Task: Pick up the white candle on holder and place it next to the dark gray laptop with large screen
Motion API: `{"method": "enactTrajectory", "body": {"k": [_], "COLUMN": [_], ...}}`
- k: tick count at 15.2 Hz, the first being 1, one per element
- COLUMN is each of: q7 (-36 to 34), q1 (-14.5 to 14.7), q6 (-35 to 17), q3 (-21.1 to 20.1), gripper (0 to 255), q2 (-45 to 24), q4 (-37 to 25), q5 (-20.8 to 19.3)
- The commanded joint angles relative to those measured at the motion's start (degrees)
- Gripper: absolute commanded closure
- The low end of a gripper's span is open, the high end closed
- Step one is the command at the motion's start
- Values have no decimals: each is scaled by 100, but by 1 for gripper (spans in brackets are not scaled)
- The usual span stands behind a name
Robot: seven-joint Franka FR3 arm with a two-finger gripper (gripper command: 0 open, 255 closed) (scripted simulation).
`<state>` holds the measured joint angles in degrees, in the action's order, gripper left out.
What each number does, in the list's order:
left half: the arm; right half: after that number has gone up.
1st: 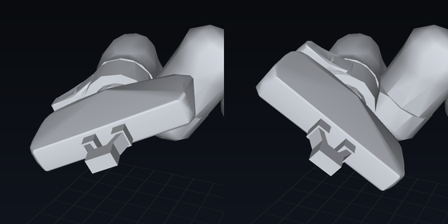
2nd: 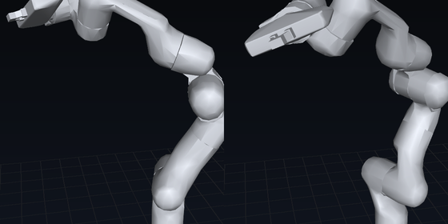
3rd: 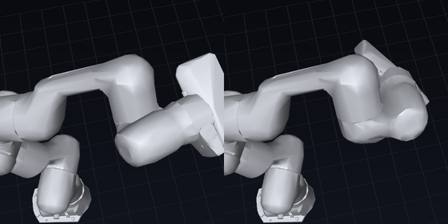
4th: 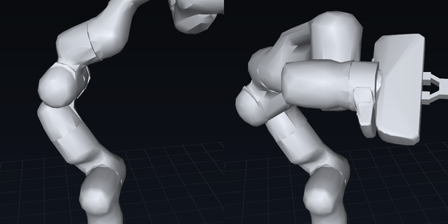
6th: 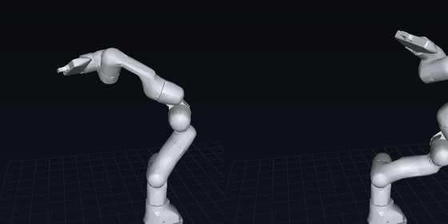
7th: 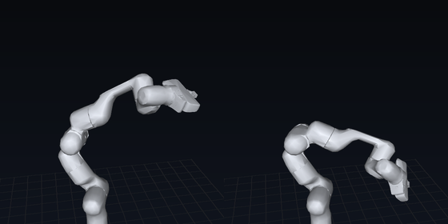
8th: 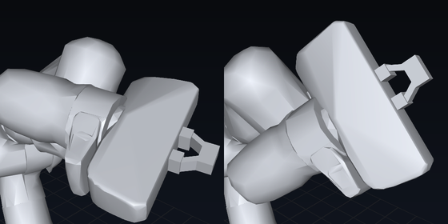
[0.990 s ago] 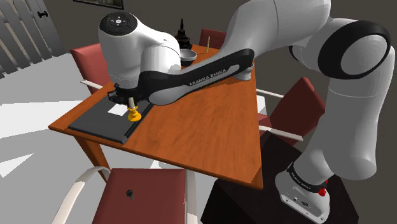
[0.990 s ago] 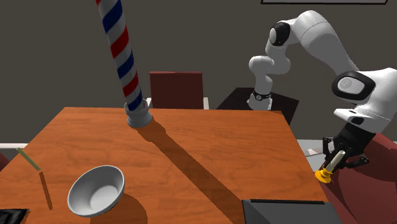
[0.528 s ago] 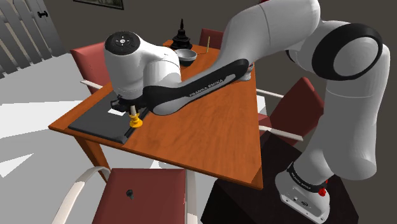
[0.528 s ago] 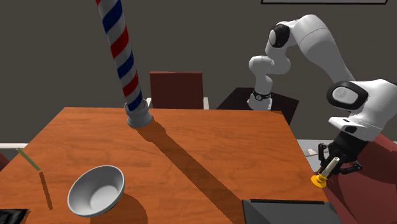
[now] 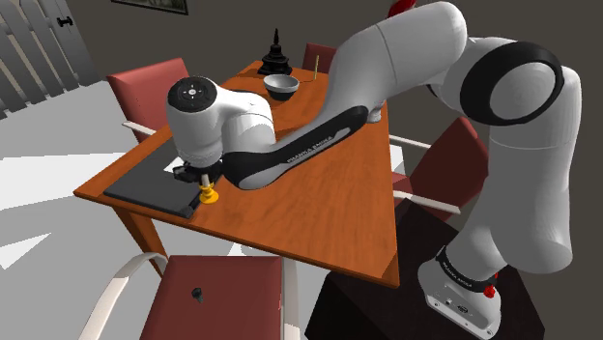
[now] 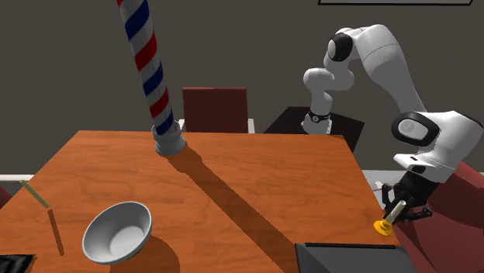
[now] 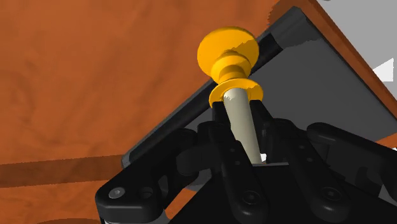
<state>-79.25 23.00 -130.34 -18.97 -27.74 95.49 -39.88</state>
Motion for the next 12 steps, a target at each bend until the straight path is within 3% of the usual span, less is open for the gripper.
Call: {"method": "enactTrajectory", "body": {"k": [1,12], "q7": [-80,-270], "q1": [23,70], "q6": [-89,-311], "q3": [32,119], "gripper": [255,255], "q2": [-81,-270], "q4": [24,96], "q5": [-70,-240]}}
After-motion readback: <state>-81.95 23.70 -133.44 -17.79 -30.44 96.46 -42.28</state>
